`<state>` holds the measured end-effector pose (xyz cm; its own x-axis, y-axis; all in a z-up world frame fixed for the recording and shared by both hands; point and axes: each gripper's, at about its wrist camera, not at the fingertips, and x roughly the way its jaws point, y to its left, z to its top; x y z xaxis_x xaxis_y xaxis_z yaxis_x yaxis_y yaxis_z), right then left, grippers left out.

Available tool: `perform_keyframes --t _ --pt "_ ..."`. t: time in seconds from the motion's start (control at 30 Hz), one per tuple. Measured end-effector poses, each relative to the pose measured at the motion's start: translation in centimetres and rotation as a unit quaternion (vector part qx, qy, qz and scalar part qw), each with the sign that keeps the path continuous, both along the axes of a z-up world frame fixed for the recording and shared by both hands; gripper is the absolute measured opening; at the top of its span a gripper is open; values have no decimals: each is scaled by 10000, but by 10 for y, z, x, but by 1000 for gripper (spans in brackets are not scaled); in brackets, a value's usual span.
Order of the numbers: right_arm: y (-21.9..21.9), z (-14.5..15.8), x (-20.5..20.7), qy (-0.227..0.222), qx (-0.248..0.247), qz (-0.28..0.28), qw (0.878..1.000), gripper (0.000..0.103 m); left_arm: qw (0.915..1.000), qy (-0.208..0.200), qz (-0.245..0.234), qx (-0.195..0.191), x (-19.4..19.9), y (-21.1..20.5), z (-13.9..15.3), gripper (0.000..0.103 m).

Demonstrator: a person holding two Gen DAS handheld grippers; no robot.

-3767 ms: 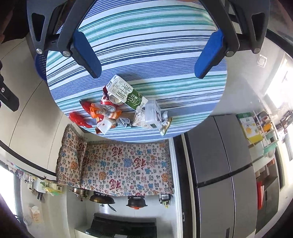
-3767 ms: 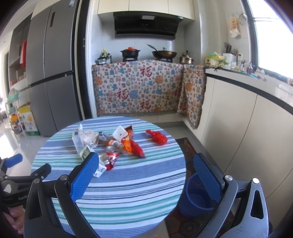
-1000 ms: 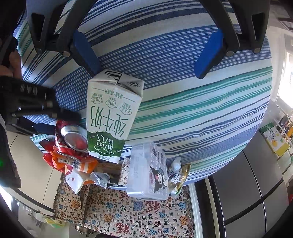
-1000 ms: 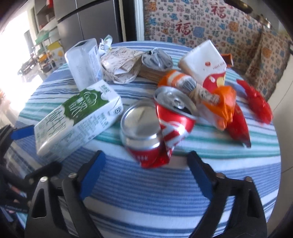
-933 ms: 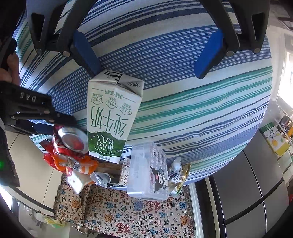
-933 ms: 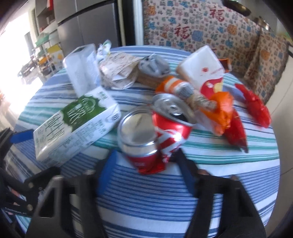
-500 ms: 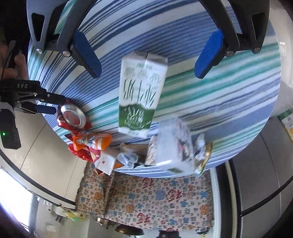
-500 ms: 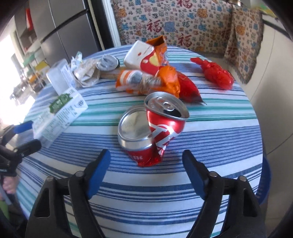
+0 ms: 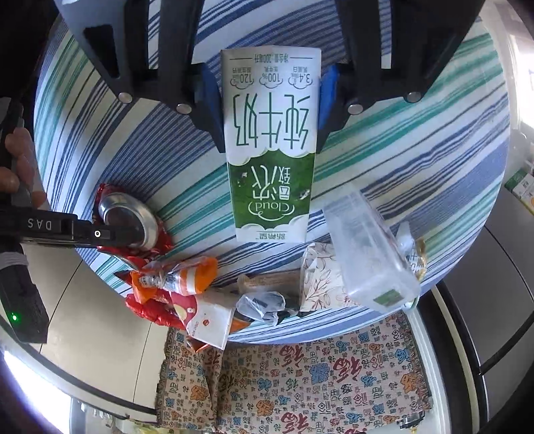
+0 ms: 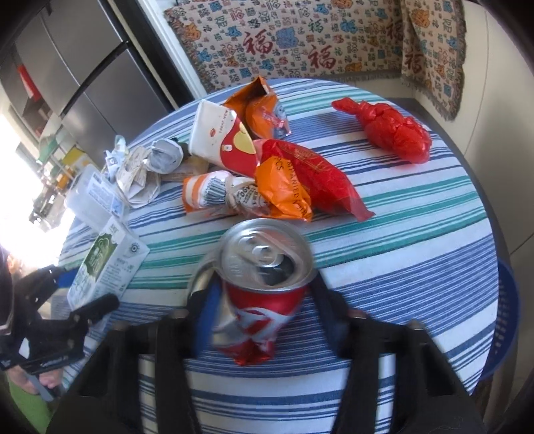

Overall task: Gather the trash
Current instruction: 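Grasp the green milk carton with the left tool while the right tool grasps a red can, then carry carton and can over the blue wastebasket and open both tools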

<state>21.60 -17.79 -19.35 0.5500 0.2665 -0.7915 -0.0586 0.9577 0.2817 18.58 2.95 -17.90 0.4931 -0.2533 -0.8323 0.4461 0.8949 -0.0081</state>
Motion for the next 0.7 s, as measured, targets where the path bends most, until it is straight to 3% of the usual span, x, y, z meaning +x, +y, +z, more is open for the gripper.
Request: perform_keyframes --t 0.37,0.7 --pt "-12 33 -46 -394 -93 34 9992 49 9982 -53 133 -576 -37 -17 26 48" --pt "-77 58 -79 -649 -153 -417 9969 50 9958 -142 -423 -804 -46 -98 54 48"
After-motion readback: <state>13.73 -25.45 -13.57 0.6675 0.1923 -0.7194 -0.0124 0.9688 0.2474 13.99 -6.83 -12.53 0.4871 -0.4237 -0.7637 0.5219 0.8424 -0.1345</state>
